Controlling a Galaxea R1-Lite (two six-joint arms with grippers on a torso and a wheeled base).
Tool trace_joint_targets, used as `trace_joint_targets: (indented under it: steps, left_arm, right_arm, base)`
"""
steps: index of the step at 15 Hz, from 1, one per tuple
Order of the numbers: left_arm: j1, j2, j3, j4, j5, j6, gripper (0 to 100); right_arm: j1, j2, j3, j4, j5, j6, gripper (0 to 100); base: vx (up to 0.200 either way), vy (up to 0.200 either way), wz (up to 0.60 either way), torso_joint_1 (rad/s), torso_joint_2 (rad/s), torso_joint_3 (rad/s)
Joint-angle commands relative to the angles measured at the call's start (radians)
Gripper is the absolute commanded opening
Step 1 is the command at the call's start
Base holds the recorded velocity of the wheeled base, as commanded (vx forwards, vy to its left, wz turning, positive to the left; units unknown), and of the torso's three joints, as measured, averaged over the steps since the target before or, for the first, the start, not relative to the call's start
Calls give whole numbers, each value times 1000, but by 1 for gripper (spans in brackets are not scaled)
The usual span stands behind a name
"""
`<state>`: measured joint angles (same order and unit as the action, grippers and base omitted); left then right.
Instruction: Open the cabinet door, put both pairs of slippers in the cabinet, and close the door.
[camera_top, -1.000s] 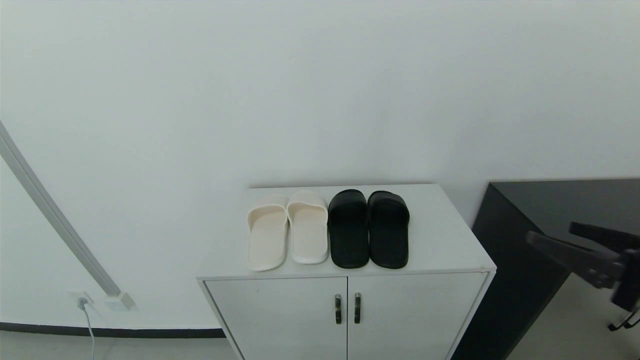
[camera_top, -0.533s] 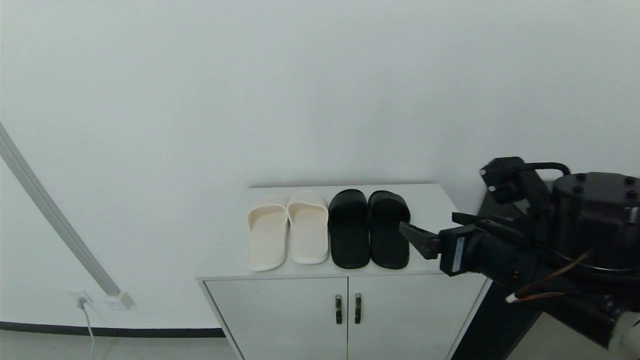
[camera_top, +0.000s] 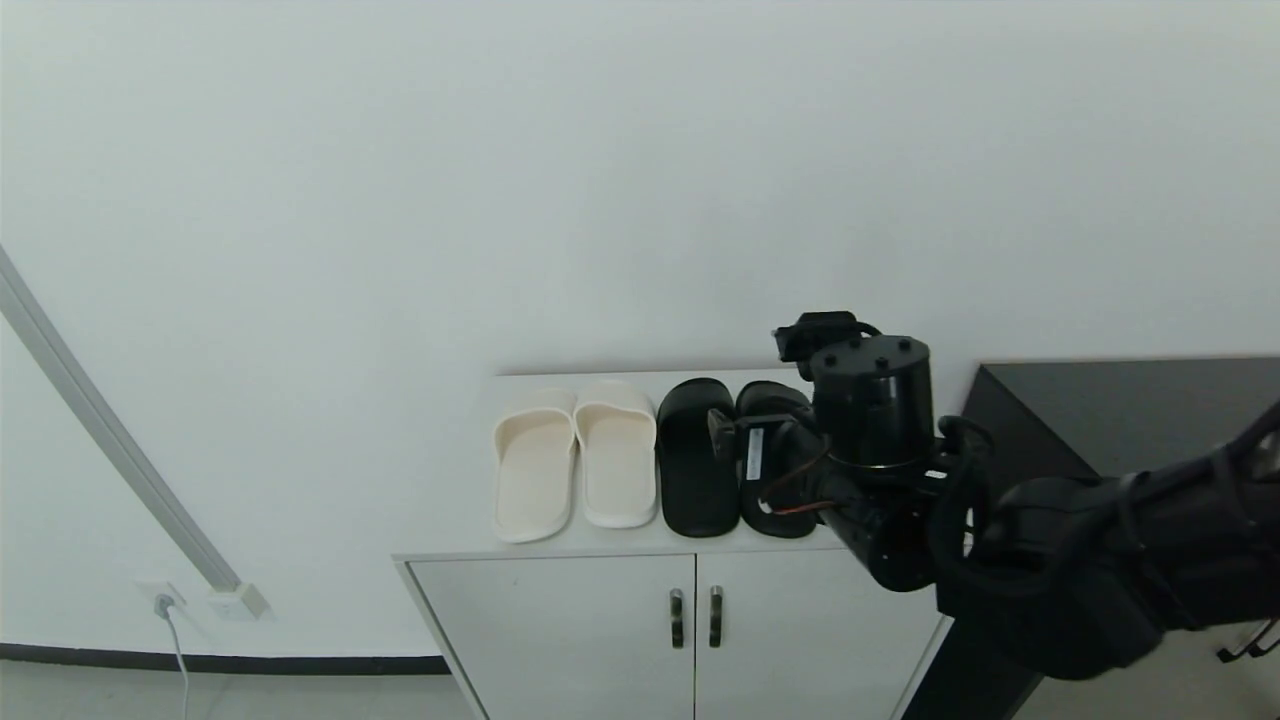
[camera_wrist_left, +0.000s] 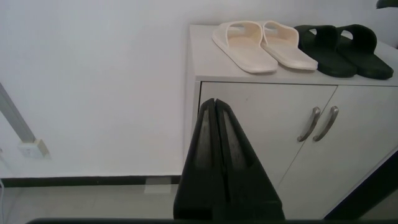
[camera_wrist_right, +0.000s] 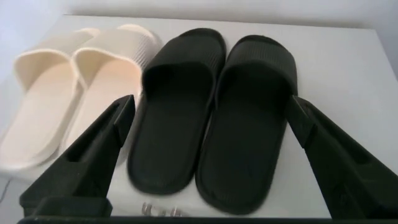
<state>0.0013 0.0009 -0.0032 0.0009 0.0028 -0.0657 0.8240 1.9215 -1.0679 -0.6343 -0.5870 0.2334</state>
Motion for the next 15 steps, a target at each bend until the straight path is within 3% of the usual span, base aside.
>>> trace_joint_targets:
  steps: [1,9,15]
  left_arm:
    - [0,1,0,1,0,0,0]
    - [0,-1,0,1,-1,0,0]
    - [0,-1,0,1,0,-2,0]
  right_arm:
    - [-33,159,-112,2,-27,0,100]
    - [-92,364,-356,71,-30,0,100]
    - [-115,485,-592,208,-43,0,100]
  base:
    - [0,0,0,0,0,0]
    - [0,0,0,0,0,0]
    - [0,0,0,0,0,0]
